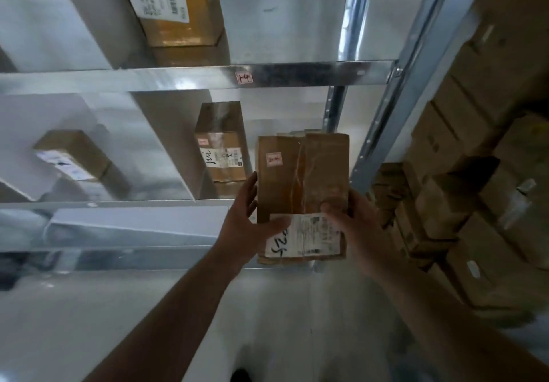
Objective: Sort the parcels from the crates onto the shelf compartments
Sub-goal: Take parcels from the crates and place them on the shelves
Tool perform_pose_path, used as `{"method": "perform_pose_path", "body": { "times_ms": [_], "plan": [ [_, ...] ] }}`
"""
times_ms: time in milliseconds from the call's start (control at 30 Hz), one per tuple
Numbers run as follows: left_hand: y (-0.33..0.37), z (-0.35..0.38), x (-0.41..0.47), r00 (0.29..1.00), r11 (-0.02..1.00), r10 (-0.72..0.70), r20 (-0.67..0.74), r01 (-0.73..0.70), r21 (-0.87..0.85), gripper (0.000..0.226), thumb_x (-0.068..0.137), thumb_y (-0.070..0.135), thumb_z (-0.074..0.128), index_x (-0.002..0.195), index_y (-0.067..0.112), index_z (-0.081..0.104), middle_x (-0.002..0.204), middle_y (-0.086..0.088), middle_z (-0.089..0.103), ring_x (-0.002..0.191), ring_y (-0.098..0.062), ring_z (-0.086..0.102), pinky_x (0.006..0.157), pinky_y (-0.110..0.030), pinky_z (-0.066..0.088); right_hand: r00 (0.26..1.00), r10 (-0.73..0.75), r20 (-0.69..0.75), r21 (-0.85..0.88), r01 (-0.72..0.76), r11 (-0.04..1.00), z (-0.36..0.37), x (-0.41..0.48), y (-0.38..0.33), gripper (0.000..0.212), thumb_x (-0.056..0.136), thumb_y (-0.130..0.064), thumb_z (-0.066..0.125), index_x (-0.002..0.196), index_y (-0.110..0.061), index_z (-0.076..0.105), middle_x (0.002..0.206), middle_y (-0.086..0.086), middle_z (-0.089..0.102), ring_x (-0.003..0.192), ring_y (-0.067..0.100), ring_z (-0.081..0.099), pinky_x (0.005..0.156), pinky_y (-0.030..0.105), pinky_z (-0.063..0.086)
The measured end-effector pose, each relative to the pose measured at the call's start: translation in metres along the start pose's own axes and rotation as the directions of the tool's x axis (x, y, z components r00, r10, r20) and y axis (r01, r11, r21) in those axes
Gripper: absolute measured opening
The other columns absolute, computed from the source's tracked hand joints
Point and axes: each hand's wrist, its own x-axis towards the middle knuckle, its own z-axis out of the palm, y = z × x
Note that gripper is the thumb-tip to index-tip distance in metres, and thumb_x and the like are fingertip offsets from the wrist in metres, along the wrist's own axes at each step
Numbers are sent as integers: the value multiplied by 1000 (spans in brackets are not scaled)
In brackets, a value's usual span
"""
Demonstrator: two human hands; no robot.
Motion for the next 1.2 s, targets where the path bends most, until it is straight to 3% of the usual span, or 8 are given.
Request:
{"method": "perform_pose_path", "body": {
  "times_ms": [200, 433, 567, 667, 767, 900, 1033, 1200],
  "plan": [
    [-13, 4, 22, 997, 998, 64, -32, -63, 26, 103, 77, 4, 92, 157, 37, 37, 138, 9, 68, 128, -15, 66, 80, -38, 65, 994, -65, 90, -130, 77, 989, -11, 32, 4, 73, 79, -51, 84, 141, -24, 56, 118, 6, 78, 105, 26, 78, 90, 54, 63],
    [-36, -14, 62, 990, 984, 137, 27, -139, 113, 90, 72, 11, 92, 146, 32, 46, 128, 6, 73, 120, -19, 70, 90, -45, 64, 986, -124, 114, -239, 148, 960, 1, 61, 38, 88, 77, -26, 96, 147, -34, 43, 122, -14, 76, 109, 11, 76, 94, 47, 64],
    [-52, -16, 83, 981, 970, 188, 42, -192, 148, 90, 75, -2, 91, 147, 27, 46, 122, 14, 73, 117, -12, 70, 79, -30, 64, 977, -195, 87, -236, 211, 949, 6, 76, 65, 89, 80, -43, 91, 151, -31, 39, 132, -5, 72, 118, 16, 73, 99, 51, 61],
    [-65, -14, 94, 965, 949, 258, 48, -263, 176, 81, 77, -7, 88, 141, 23, 48, 114, 23, 72, 112, -1, 69, 72, -17, 59, 967, -253, 28, -238, 252, 938, 9, 85, 82, 98, 72, -54, 87, 152, -28, 37, 134, -7, 68, 118, 9, 71, 97, 35, 62],
    [-80, -12, 102, 954, 936, 298, 42, -301, 181, 82, 77, -5, 88, 142, 22, 47, 117, 22, 71, 114, -5, 69, 74, -19, 60, 950, -311, -29, -248, 294, 923, 12, 92, 93, 103, 65, -59, 84, 151, -27, 37, 135, -10, 64, 115, 1, 68, 90, 17, 58],
    [-96, -12, 106, 949, 937, 313, 26, -313, 157, 88, 76, 0, 90, 147, 26, 45, 125, 12, 71, 119, -15, 68, 81, -29, 64, 934, -350, -68, -249, 323, 913, 12, 93, 104, 92, 66, -52, 85, 145, -37, 40, 125, -21, 65, 112, -2, 67, 85, 17, 59],
    [-111, -10, 106, 950, 932, 313, 13, -310, 189, 91, 73, 0, 91, 146, 31, 46, 120, 18, 71, 116, -8, 68, 78, -19, 60, 919, -381, -100, -257, 346, 902, 8, 90, 112, 78, 66, -46, 85, 131, -48, 42, 116, -33, 66, 106, -9, 67, 80, 7, 53],
    [-121, -6, 125, 946, 926, 325, 2, -318, 202, 89, 75, -2, 90, 144, 31, 44, 116, 26, 69, 111, 0, 68, 75, -14, 58, 911, -403, -86, -267, 368, 890, 9, 111, 125, 91, 71, -57, 77, 148, -36, 35, 129, -17, 66, 115, -3, 67, 86, 10, 54]
  ]
}}
